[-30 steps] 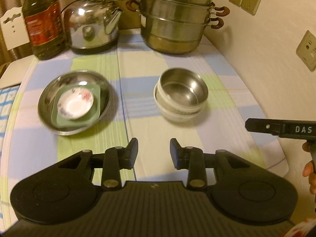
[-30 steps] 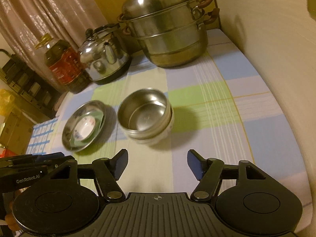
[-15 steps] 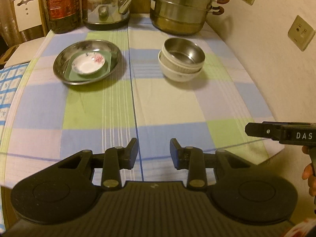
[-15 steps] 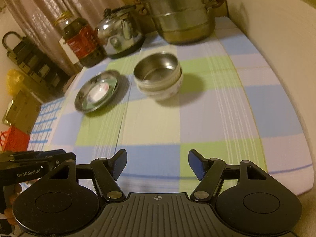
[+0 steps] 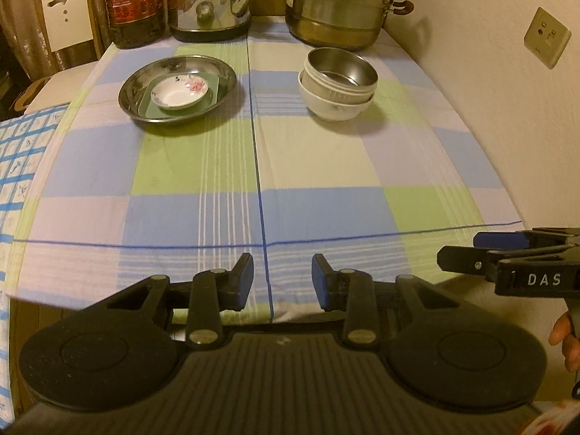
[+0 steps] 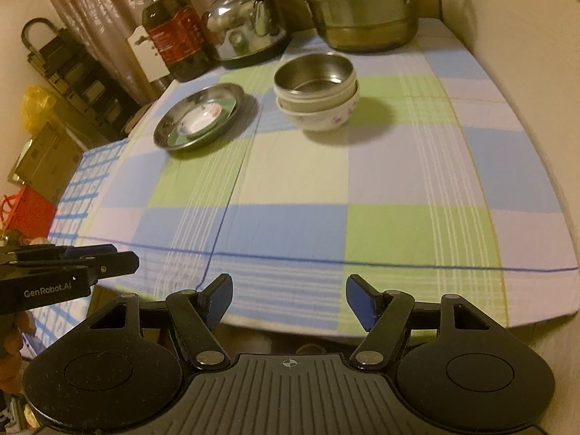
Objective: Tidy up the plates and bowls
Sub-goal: 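Pull the open right gripper back and up from the bowl stack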
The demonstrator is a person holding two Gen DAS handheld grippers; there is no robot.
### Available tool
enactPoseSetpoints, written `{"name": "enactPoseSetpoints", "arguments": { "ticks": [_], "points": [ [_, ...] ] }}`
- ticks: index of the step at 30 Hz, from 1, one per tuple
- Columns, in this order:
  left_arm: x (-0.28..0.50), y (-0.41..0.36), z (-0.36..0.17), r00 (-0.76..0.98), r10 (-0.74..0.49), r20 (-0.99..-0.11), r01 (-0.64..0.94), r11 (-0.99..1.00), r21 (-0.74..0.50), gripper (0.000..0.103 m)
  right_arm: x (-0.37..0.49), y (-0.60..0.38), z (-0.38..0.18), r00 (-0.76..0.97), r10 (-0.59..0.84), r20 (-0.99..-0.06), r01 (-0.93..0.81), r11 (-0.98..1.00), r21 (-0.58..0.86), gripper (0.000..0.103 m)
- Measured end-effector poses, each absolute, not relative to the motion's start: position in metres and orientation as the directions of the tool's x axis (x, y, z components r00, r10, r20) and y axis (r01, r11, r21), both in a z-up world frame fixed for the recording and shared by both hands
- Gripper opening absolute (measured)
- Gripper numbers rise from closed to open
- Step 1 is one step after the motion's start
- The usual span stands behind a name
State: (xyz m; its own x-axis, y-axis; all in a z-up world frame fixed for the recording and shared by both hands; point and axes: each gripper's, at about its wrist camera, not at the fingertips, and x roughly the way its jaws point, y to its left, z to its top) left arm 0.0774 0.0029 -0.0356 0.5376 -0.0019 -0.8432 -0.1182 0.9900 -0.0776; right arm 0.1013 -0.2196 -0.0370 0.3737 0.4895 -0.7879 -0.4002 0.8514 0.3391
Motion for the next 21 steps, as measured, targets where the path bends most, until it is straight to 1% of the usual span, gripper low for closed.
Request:
{"name": "enactPoseSetpoints", "arguments": {
  "ticks": [21],
  "points": [
    [0.052,-0.001,-0.036,0.532,0.036,-0.846,-0.170,0.983,-0.065,0.032,0.090,-0.221,-0.041,0.351,0.497,-0.793,-0.423,0.840,0.340,0.069]
  ]
}}
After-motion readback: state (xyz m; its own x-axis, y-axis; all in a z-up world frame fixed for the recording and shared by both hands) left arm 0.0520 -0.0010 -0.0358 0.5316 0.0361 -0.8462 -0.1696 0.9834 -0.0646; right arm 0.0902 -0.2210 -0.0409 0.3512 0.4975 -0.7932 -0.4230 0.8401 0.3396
